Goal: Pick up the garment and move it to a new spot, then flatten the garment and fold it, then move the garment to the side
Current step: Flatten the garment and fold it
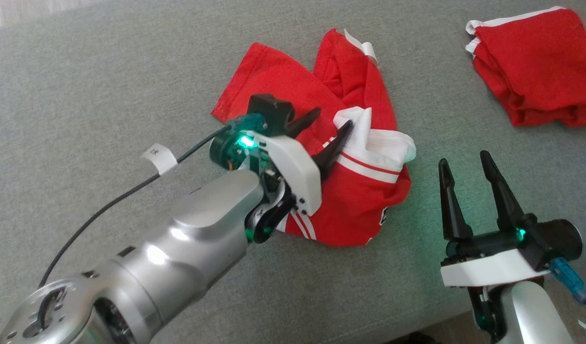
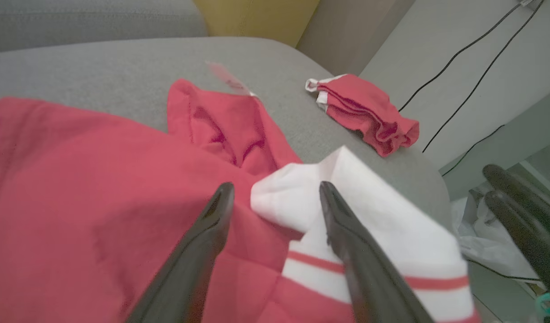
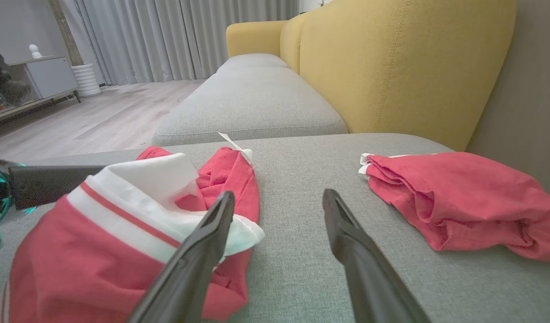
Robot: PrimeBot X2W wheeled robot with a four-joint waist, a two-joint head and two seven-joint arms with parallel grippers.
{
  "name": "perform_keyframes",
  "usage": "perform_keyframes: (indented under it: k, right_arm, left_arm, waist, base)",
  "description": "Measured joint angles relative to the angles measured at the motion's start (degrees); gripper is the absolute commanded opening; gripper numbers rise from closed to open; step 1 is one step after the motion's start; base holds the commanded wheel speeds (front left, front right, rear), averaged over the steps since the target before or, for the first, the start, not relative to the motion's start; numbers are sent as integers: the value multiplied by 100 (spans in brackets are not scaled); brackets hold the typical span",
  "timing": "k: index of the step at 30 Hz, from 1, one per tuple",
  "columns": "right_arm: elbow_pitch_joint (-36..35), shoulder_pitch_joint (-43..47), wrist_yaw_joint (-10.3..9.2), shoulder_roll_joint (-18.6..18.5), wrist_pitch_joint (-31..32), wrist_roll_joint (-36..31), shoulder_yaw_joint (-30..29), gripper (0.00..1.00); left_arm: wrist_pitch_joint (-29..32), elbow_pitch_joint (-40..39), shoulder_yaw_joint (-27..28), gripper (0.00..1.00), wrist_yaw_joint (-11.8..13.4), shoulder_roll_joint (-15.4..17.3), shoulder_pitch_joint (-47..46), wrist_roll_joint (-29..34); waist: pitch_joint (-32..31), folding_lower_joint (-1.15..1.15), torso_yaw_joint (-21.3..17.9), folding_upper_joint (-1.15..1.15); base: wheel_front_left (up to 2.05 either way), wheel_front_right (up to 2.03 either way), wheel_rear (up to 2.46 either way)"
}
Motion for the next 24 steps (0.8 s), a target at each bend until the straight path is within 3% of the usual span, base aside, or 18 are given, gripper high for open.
perform_keyframes:
  k: [4,11,15,18,24]
  right_arm:
    - [0,9,0,0,0,2,32,100]
    - [2,15,0,0,0,27,74,100]
    - [7,15,0,0,0,67,96,100]
    - [8,14,0,0,0,67,103,100]
    - [10,10,0,0,0,69,120,100]
  left_arm:
    - [-229,2,30,100,-75,-102,-189,53]
    - [-363,-376,-3,100,335,-175,-497,482]
    - [140,-428,-157,100,667,-133,-474,960]
    - [643,-435,-168,100,651,-27,-304,1079]
    - [1484,-635,-209,98,269,129,118,1207]
  waist:
    - [-7,0,-50,0]
    - [2,0,-136,0]
    - [-5,0,-167,0]
    - [-12,-1,-177,0]
    - [-49,-1,-182,0]
  base:
    - [0,0,0]
    - [0,0,0]
    - [0,0,0]
    - [0,0,0]
    - [0,0,0]
